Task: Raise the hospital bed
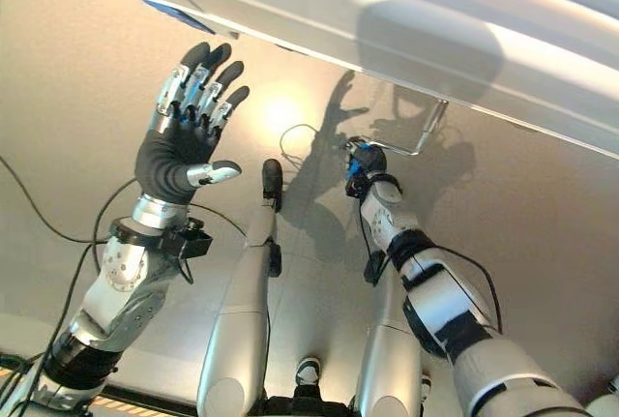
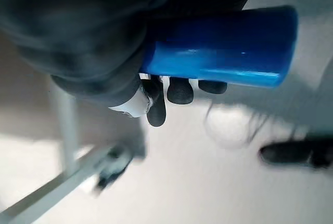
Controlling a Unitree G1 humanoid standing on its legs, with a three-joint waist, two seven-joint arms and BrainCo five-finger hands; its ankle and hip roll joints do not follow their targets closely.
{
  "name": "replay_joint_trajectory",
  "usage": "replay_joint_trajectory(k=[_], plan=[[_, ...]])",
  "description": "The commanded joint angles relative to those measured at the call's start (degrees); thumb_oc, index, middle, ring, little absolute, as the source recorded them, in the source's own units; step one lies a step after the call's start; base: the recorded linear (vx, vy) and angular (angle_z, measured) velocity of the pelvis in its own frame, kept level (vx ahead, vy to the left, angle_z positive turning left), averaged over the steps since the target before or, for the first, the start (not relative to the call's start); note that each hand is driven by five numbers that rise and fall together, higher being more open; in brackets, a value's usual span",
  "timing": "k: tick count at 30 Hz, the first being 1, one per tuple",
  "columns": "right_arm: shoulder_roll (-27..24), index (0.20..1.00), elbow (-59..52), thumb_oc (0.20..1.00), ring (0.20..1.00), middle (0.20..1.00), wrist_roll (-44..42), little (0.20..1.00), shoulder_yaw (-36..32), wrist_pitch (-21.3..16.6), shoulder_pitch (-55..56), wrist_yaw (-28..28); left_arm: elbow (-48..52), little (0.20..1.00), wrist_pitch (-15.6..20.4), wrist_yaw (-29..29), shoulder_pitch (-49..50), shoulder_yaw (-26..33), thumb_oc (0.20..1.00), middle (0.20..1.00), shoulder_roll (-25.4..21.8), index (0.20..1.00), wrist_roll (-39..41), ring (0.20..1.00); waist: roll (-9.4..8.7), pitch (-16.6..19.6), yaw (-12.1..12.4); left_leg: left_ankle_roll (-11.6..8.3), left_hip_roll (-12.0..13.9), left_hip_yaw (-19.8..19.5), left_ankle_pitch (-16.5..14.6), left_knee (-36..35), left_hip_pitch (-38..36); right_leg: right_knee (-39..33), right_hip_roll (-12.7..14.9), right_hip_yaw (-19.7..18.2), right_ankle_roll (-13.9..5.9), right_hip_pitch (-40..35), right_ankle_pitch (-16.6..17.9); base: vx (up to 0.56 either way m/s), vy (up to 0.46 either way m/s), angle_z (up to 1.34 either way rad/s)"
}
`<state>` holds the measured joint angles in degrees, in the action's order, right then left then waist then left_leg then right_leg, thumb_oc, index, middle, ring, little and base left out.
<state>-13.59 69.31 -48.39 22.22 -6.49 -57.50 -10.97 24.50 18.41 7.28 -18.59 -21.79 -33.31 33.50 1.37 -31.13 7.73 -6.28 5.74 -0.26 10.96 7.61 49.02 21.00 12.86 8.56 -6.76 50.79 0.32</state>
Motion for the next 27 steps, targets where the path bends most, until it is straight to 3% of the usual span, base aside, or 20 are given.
replay_joint_trajectory(k=[1,9,15,27], plan=[[-3.91,0.200,0.94,0.200,0.200,0.200,7.83,0.200,-0.17,1.16,-4.23,0.60,5.52,1.000,3.80,-1.45,-3.01,-1.66,1.000,1.000,1.68,1.000,1.79,1.000,4.82,1.34,0.49,-0.30,-0.74,0.39,-8.29,6.83,0.29,-5.36,1.00,-0.04,-3.56,-2.97,2.88,0.00,0.010,0.10],[-9.25,0.200,5.66,0.200,0.200,0.200,9.92,0.200,-5.48,2.14,2.56,-0.27,5.33,1.000,3.60,-2.82,-4.19,-2.64,1.000,1.000,1.30,1.000,1.03,1.000,6.52,1.34,-0.86,-0.10,-0.48,1.41,-8.17,6.41,0.45,-4.20,0.41,-2.05,-3.50,-0.59,2.28,0.00,0.003,0.01],[-17.15,0.200,9.00,0.200,0.200,0.200,10.14,0.200,-10.34,2.35,5.92,-2.56,5.31,1.000,3.21,-3.01,-4.00,-2.73,1.000,1.000,0.53,1.000,0.61,1.000,7.20,1.34,-2.72,-0.33,0.34,2.97,-7.94,6.02,0.90,-3.35,-0.59,-3.65,-3.56,2.37,2.11,0.01,-0.022,-0.09],[-25.20,0.200,11.29,0.200,0.200,0.200,5.76,0.200,-16.90,0.73,13.86,-3.19,5.50,1.000,3.38,-3.99,-3.09,-1.65,1.000,1.000,-0.29,1.000,0.86,1.000,5.89,1.34,-5.65,-1.12,2.46,5.28,-7.74,4.97,-1.03,-1.84,-2.82,-5.40,-3.24,4.89,1.50,0.01,-0.057,-0.12]])
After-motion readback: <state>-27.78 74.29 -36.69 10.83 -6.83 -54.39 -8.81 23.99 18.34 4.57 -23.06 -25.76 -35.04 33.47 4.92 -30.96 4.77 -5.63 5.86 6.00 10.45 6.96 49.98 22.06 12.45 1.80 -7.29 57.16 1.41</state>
